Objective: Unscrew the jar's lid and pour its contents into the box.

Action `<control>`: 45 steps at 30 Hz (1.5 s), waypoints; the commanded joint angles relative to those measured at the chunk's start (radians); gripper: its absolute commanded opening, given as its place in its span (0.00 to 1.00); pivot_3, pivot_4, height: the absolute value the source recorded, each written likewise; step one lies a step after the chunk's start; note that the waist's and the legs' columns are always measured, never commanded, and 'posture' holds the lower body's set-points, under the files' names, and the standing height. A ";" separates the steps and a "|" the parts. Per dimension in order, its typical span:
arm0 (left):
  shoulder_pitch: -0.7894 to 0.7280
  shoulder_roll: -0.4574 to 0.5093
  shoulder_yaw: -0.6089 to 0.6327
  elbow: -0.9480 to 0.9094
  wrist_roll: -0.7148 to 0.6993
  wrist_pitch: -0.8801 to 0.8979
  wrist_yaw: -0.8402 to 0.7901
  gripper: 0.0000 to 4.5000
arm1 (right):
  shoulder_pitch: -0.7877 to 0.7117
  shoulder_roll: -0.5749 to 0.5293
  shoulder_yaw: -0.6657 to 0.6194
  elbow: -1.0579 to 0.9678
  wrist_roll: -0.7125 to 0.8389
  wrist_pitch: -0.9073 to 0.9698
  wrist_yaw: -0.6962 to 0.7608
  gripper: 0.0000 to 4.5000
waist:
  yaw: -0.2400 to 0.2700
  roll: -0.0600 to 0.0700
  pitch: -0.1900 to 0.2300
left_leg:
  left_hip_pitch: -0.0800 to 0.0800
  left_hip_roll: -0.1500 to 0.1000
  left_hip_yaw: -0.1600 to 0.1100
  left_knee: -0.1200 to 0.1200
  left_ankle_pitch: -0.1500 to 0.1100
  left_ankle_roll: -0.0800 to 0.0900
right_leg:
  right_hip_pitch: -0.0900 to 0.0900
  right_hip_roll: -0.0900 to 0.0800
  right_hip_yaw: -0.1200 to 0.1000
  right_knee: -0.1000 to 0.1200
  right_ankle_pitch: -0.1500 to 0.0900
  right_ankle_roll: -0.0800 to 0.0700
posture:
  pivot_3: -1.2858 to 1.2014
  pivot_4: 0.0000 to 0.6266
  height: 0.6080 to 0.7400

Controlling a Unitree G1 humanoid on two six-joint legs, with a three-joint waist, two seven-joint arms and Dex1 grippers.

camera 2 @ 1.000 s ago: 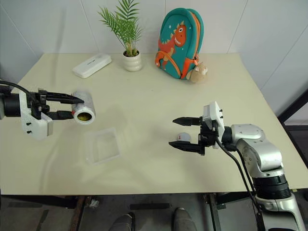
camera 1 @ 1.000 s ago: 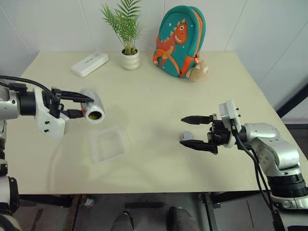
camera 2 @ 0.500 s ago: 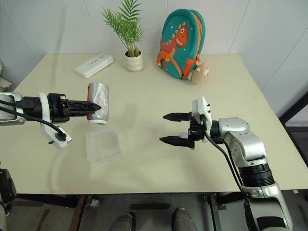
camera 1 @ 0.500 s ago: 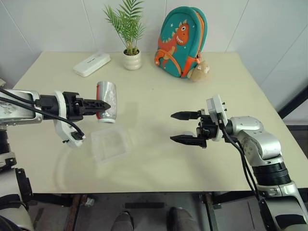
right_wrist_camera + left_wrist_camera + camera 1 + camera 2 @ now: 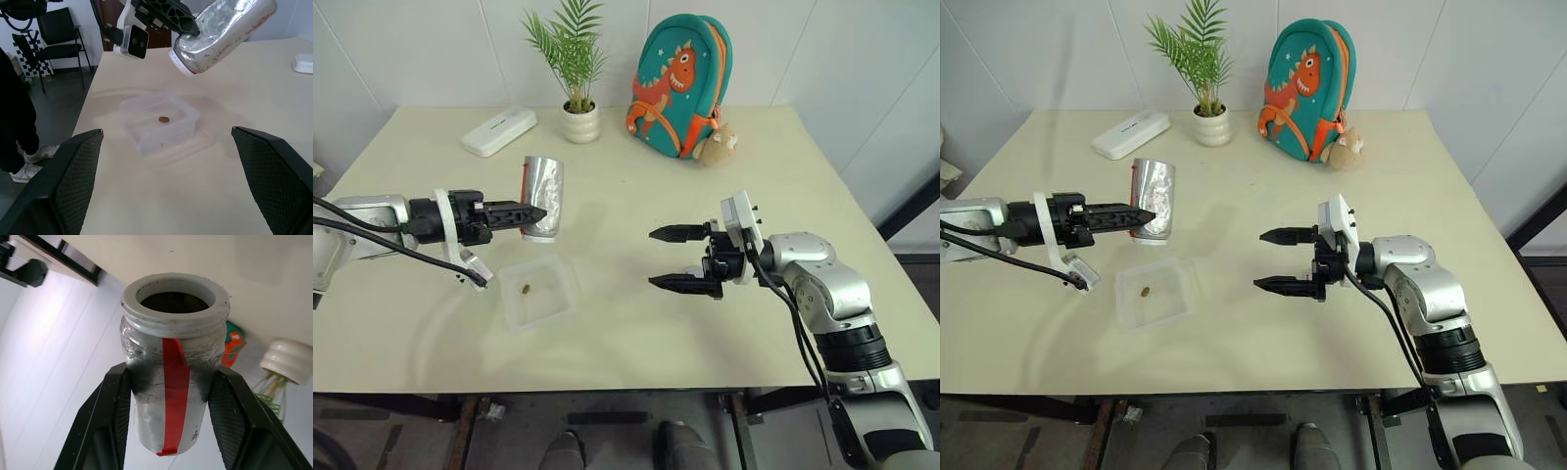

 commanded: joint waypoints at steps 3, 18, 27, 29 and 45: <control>-0.030 0.051 0.000 0.028 -0.129 0.012 -0.015 0.43 | -0.015 0.004 -0.016 -0.017 0.008 -0.007 -0.001 0.98 | -0.001 0.000 0.000 | 0.000 0.000 0.001 0.000 0.000 0.000 | -0.001 0.000 0.001 0.000 0.000 0.000 | 0.52 0.24 1.00; 0.425 -0.312 0.334 0.178 -2.069 0.574 -1.140 0.43 | -0.031 -0.033 -0.042 0.004 0.012 -0.013 0.028 0.98 | -0.004 0.001 0.000 | 0.002 0.001 0.005 0.002 -0.001 0.001 | 0.000 0.000 0.004 0.003 0.000 -0.001 | 0.52 0.24 1.00; 0.462 -0.451 0.570 0.123 -2.338 0.965 -1.235 0.43 | -0.026 -0.041 -0.043 -0.006 0.003 -0.014 0.020 0.98 | -0.006 0.000 0.000 | 0.003 0.002 0.002 0.009 -0.001 0.000 | 0.001 0.003 0.004 0.007 0.000 -0.002 | 0.52 0.24 1.00; 0.450 -0.427 0.618 0.145 -2.261 0.947 -1.159 0.43 | -0.018 -0.053 -0.055 -0.020 0.007 -0.006 0.013 0.98 | -0.009 0.000 0.000 | 0.003 0.002 0.002 0.009 0.000 0.000 | 0.001 0.004 0.004 0.007 0.000 -0.002 | 0.52 0.24 1.00; 0.556 -0.639 0.689 -0.012 -2.194 1.213 -0.949 0.43 | -0.040 -0.049 -0.042 0.030 -0.017 -0.033 0.038 0.98 | -0.011 -0.002 -0.001 | 0.002 0.002 0.003 0.009 0.000 -0.001 | 0.002 0.004 0.005 0.001 0.002 -0.001 | 0.52 0.24 1.00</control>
